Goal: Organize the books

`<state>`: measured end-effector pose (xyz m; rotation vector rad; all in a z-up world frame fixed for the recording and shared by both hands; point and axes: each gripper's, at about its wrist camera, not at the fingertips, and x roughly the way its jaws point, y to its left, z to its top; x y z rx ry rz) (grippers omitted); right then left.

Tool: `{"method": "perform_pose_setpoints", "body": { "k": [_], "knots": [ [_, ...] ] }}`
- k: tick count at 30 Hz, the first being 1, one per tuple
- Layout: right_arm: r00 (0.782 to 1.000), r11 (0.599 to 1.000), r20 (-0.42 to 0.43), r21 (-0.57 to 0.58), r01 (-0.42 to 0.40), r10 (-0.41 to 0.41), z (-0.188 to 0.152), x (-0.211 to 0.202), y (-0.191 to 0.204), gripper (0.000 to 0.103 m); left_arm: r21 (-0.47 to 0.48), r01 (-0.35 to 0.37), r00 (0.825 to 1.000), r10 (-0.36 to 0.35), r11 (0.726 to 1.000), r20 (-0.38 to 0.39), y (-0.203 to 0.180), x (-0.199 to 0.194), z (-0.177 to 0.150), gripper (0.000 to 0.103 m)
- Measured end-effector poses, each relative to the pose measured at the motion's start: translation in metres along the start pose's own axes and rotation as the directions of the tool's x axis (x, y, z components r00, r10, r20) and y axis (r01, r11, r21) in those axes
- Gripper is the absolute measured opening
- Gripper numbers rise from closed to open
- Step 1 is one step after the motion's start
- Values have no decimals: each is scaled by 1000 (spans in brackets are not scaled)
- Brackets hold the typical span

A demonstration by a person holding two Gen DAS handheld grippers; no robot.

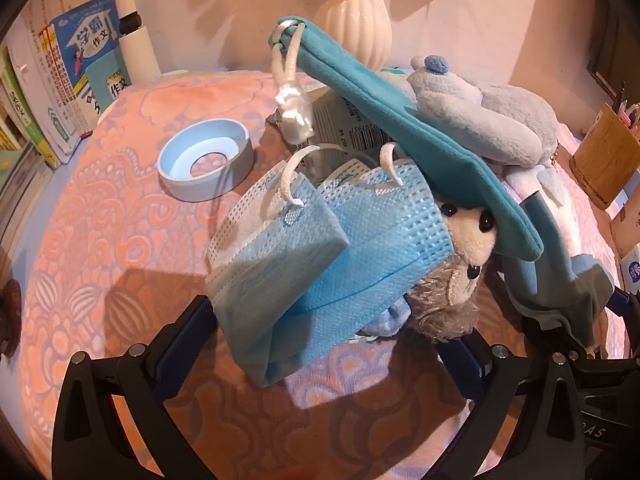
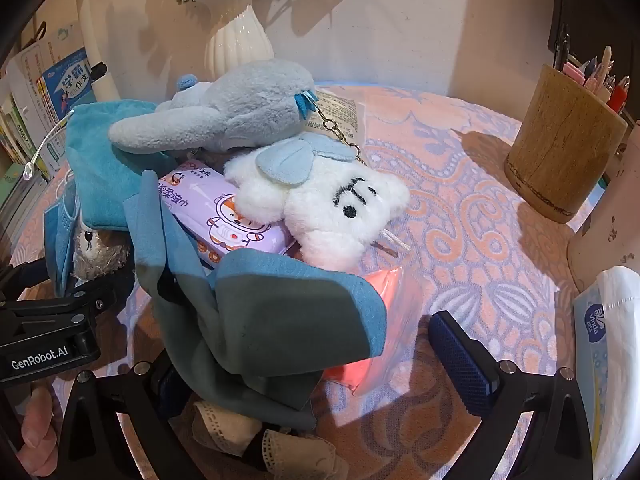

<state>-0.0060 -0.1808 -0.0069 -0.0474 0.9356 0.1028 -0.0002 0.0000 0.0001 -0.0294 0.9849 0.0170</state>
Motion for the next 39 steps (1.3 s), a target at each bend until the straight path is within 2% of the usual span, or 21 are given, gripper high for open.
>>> {"method": "perform_pose_setpoints", "body": {
  "k": [3,7,11,13,15,18,21,23,26,31,39],
  "knots": [
    [1000,1000,-11,-1,3,-3,0,0,0,103,-2,4,1000,-4,1000,-17,0,-3,-4,103],
    [994,1000,-111,-4,-20,20,-5,-7,0,103,11,19,999,-19,1000,-32,0,-19,-23,103],
    [991,1000,-131,0,-12,12,-24,-20,1,103,-25,39,999,-38,999,19,1,-54,-54,102],
    [987,1000,-157,25,-10,14,-34,-29,0,103,-28,48,998,-46,998,46,1,-67,-56,102],
    [992,998,-120,50,-30,36,-44,-49,2,103,-26,52,994,-49,998,97,2,-91,-58,102],
    [999,998,11,56,-32,31,-53,-96,10,103,-23,42,985,-38,999,171,5,-124,-51,102],
    [990,999,140,46,-25,18,-59,-146,15,103,-24,60,974,-53,998,222,4,-149,-50,102],
    [984,999,176,42,-18,10,-51,-168,14,103,-27,69,971,-61,997,230,7,-149,-52,102],
    [980,1000,199,29,8,-14,-49,-184,20,103,-30,82,965,-72,996,253,8,-159,-61,102],
    [985,1000,171,27,-3,-2,-49,-174,21,103,-35,75,963,-63,997,261,8,-162,-67,102],
    [983,1000,181,20,-2,-2,-49,-176,27,103,-43,55,960,-41,998,278,12,-168,-67,102]
  ]
}}
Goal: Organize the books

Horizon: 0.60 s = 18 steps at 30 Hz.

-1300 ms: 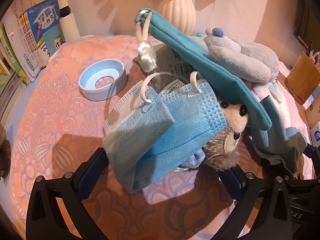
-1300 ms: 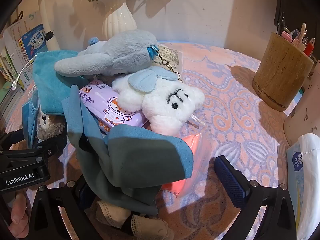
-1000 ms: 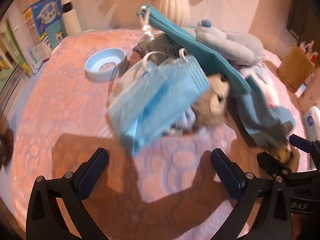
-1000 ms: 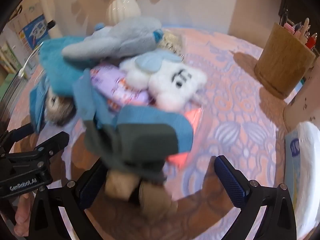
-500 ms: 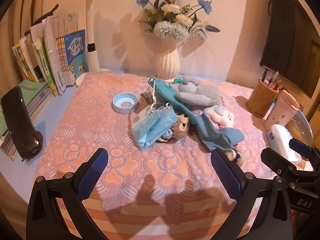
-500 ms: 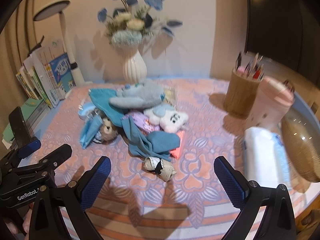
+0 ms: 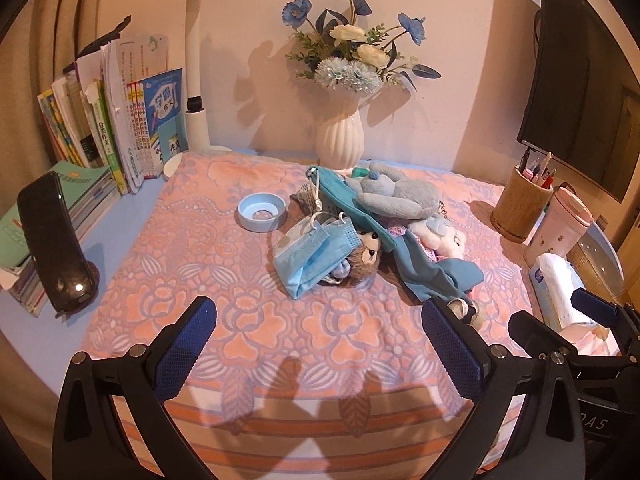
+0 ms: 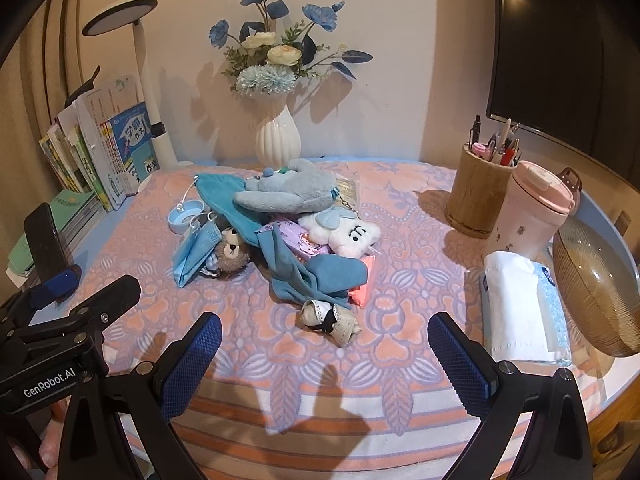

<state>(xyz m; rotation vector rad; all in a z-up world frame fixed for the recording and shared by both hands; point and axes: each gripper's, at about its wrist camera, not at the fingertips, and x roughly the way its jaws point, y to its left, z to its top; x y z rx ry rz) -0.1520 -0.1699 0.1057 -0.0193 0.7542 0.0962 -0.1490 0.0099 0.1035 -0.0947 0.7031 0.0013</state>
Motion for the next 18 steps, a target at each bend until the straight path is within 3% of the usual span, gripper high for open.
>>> {"method": "perform_pose_setpoints", "body": {
  "k": [18],
  "knots": [
    [1000,1000,-6,8,8,-8,1,5,0,103,20,-19,1000,19,1000,5,-3,3,-1,102]
  ]
}}
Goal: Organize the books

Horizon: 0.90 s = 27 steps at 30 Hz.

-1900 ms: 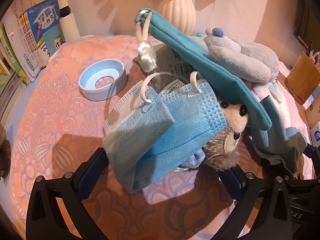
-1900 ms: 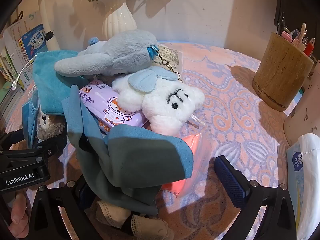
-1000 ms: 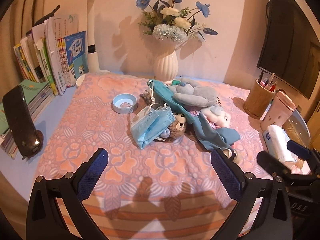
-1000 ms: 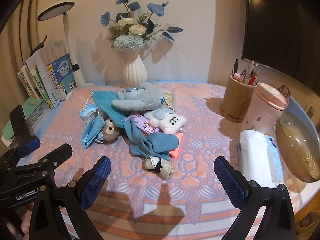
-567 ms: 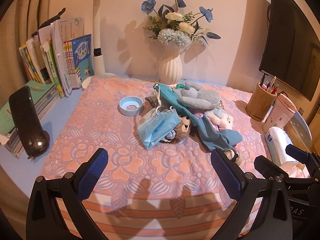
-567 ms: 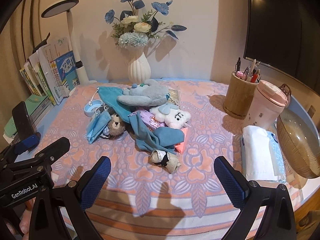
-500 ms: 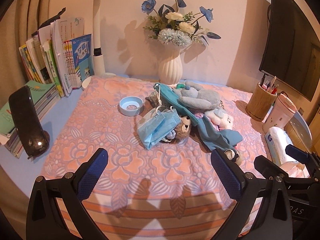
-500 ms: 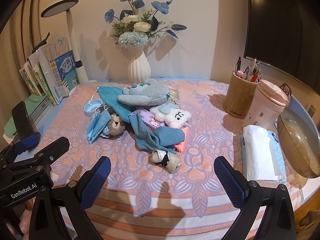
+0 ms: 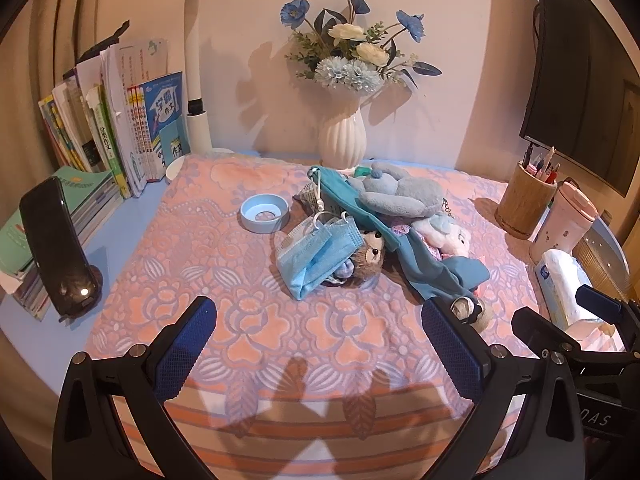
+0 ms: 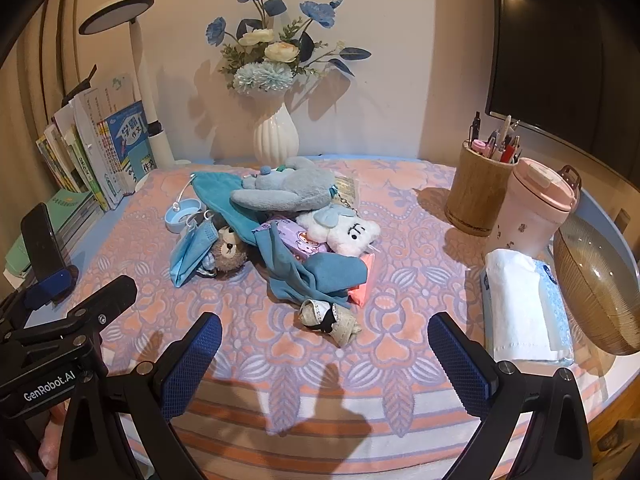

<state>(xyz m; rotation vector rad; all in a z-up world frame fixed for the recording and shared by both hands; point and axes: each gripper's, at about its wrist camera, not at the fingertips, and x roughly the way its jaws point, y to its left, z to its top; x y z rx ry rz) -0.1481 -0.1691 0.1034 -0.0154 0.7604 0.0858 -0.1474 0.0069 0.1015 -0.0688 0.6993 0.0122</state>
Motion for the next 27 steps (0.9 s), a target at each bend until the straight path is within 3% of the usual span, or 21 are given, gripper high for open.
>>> {"method": "perform_pose_setpoints", "body": {
  "k": [27],
  "knots": [
    [1000,1000,-15,-2,-25,25,-1,11,5,103,-9,11,999,-12,1000,-45,6,16,0,102]
  ]
}}
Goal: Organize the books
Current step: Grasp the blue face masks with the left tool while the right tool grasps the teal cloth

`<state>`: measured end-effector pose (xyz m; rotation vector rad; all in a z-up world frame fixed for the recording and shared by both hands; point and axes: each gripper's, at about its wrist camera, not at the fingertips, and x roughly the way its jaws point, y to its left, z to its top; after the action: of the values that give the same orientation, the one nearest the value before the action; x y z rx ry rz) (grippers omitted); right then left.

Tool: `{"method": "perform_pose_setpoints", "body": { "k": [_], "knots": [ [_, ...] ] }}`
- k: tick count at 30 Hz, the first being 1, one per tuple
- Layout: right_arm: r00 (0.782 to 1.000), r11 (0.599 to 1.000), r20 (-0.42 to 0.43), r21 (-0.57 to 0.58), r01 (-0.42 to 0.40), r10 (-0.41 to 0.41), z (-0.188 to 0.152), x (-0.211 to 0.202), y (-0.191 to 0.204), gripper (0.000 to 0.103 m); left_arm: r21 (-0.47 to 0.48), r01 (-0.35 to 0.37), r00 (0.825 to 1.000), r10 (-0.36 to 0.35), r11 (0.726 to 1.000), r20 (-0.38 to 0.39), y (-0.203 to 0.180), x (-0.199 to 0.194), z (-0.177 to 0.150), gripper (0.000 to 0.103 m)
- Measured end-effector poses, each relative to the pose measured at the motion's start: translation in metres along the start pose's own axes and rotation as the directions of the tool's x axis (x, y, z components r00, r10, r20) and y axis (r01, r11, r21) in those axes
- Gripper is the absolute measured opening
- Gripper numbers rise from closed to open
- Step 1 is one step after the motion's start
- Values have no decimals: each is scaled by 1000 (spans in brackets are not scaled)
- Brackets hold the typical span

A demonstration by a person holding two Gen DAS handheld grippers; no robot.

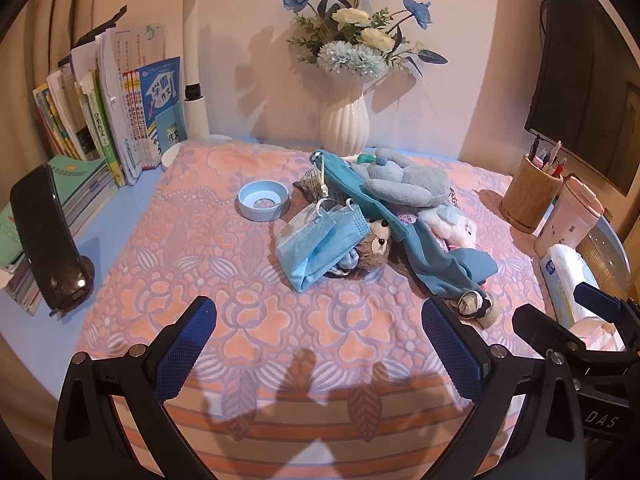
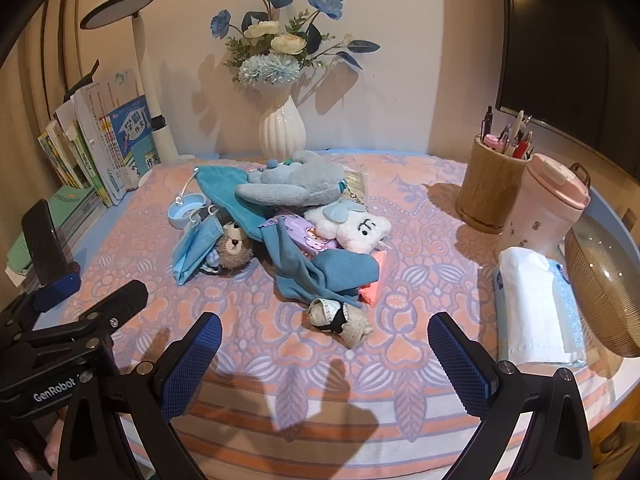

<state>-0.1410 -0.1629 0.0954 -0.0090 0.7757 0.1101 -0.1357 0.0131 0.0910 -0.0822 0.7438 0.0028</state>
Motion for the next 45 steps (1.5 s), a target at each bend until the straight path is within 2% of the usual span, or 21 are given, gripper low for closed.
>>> {"method": "perform_pose_setpoints", "body": {
  "k": [10,13,15,17,19,22,26,30,32,35,37,38,40,42,43,45],
  "knots": [
    [1000,1000,-1,19,11,-11,3,8,-8,103,16,-9,1000,9,1000,-14,5,13,0,102],
    [999,999,-2,32,34,-34,7,13,-21,103,36,-37,999,37,999,-5,18,21,3,102],
    [999,998,-16,53,35,-34,9,19,-33,103,51,-32,999,33,998,-22,30,30,7,102],
    [999,997,-40,74,25,-22,10,27,-44,103,64,1,999,1,998,-44,39,39,10,102],
    [998,996,-59,91,15,-10,10,35,-52,103,70,64,995,-58,995,-83,47,54,14,102],
    [994,995,-102,103,-19,29,12,53,-53,103,75,80,988,-69,994,-138,51,78,22,102],
    [989,998,-143,49,-37,44,19,77,-38,103,106,99,985,-82,989,-152,49,101,33,102],
    [983,999,-177,-7,-48,46,26,101,-22,102,130,160,970,-131,979,-206,43,129,39,102],
    [978,998,-200,2,-59,58,28,114,-21,94,139,193,960,-158,971,-232,39,140,40,102],
    [970,997,-231,14,-72,73,32,128,-21,89,143,251,941,-207,957,-266,35,149,38,102],
    [967,997,-244,17,-76,78,32,135,-19,87,148,254,939,-207,956,-275,33,152,36,102],
    [969,998,-240,7,-65,64,32,136,-17,81,144,259,936,-212,955,-280,33,153,36,101],
    [974,999,-227,-27,-34,27,33,137,-12,74,133,264,935,-220,955,-277,36,152,37,94],
    [976,998,-216,-56,1,-13,34,137,-8,62,128,269,937,-229,955,-263,38,150,39,68],
    [977,998,-212,-62,14,-27,34,137,-8,55,128,274,937,-234,953,-259,38,149,38,61],
    [979,998,-199,-56,21,-32,33,133,-12,52,126,274,939,-236,954,-250,39,146,38,40]
  ]
}}
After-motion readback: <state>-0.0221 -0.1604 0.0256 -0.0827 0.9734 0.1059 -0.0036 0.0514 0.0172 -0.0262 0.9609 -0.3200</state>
